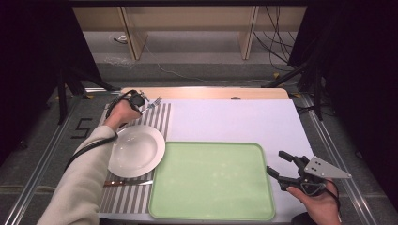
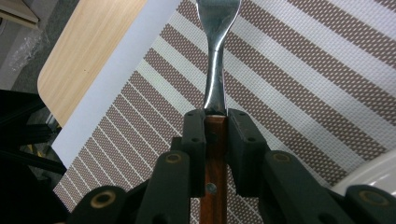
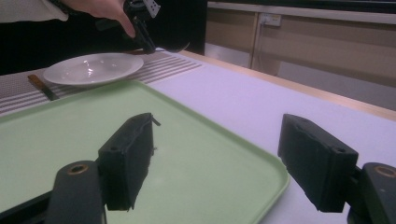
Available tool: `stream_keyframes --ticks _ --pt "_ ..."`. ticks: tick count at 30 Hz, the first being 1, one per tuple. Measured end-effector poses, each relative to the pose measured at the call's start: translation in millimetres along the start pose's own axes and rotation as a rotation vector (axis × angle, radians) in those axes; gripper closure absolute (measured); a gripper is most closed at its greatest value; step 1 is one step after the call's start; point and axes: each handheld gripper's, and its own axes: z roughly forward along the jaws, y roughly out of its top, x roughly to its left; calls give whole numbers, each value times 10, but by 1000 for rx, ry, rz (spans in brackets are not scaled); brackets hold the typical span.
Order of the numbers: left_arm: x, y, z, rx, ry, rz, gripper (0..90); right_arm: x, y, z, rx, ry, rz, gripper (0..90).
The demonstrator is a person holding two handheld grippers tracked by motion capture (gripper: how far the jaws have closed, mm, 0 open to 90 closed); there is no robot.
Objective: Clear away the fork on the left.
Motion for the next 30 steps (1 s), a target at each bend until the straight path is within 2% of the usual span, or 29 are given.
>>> stream_keyframes --ticks 4,7,11,14,16,21,22,24,26,30 --pt "-20 3 -94 -18 11 -15 774 0 1 0 -1 -2 0 278" --pt "-48 -7 -225 -42 6 -47 774 0 2 -4 -3 0 5 278" --pt "-83 -21 -322 -52 13 -48 774 -6 -1 -5 -11 -6 11 271" --pt "-154 -61 -442 -79 1 -84 774 -2 3 -7 -10 -6 6 257" --pt "-171 -69 -463 -79 1 -84 774 -5 3 -7 -12 -8 6 243" --pt "-315 -98 -586 -93 -17 -102 774 -15 4 -11 -18 -31 4 195" --pt "-325 -95 -599 -94 -15 -90 774 -15 2 -5 -22 -35 5 188" --pt "-363 -92 -617 -94 -21 -97 774 -16 1 -7 -20 -40 4 179" --pt "-389 -83 -632 -97 -24 -87 774 -22 0 -9 -21 -41 1 171" --pt "-453 -71 -689 -113 -41 -100 774 -25 -2 -10 -20 -52 5 164"
